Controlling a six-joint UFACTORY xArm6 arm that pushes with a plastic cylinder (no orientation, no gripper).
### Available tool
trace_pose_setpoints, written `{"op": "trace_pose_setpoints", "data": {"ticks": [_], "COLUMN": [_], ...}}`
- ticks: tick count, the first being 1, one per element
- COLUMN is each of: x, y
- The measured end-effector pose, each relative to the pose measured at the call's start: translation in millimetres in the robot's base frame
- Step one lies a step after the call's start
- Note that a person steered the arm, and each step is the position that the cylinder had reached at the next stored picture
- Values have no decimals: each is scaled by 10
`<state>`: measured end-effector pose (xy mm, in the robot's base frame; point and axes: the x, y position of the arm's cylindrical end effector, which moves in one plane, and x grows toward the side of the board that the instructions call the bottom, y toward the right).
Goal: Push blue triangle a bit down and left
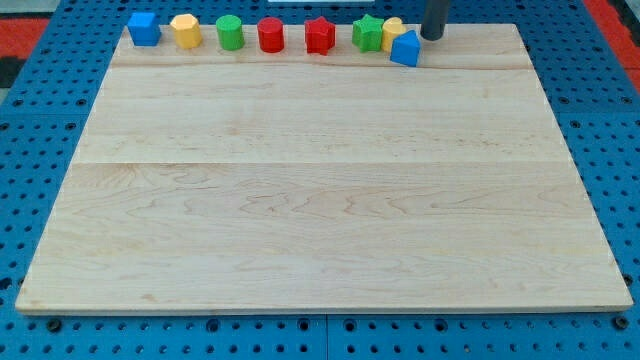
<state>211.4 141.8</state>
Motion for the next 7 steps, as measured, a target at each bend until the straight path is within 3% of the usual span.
{"op": "trace_pose_setpoints", "data": {"ticks": [2,4,7], "x": [360,303,1058], "y": [-531,-231,-676]}}
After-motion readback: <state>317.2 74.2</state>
